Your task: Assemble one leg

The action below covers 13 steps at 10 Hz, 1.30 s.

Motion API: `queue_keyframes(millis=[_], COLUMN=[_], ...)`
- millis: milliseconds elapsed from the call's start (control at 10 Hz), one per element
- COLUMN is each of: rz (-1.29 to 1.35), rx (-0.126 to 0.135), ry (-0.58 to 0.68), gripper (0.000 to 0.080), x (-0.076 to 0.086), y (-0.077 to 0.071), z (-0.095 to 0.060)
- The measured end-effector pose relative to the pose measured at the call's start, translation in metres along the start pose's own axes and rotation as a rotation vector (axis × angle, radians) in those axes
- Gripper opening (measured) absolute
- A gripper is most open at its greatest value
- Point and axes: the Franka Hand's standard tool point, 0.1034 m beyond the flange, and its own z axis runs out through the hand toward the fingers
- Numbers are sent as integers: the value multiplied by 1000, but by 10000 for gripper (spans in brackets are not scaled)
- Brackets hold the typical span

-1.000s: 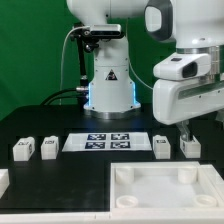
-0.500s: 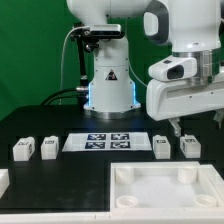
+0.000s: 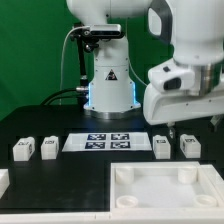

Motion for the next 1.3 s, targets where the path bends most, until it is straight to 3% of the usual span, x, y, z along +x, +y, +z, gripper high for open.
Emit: queue_keyframes(millis=[100, 200, 400, 500, 600, 800, 1300], rz=[61, 85, 67, 63, 64, 63, 56], rx=[29, 38, 33, 35, 43, 41, 22], ry=[-132, -232, -418, -518, -518, -517, -507], gripper=[649, 649, 649, 649, 649, 649, 649], x=[1, 4, 2, -1, 7, 6, -8], y=[-1, -2, -14, -12, -12, -14, -21], z=[0, 0, 1, 2, 5, 7, 46])
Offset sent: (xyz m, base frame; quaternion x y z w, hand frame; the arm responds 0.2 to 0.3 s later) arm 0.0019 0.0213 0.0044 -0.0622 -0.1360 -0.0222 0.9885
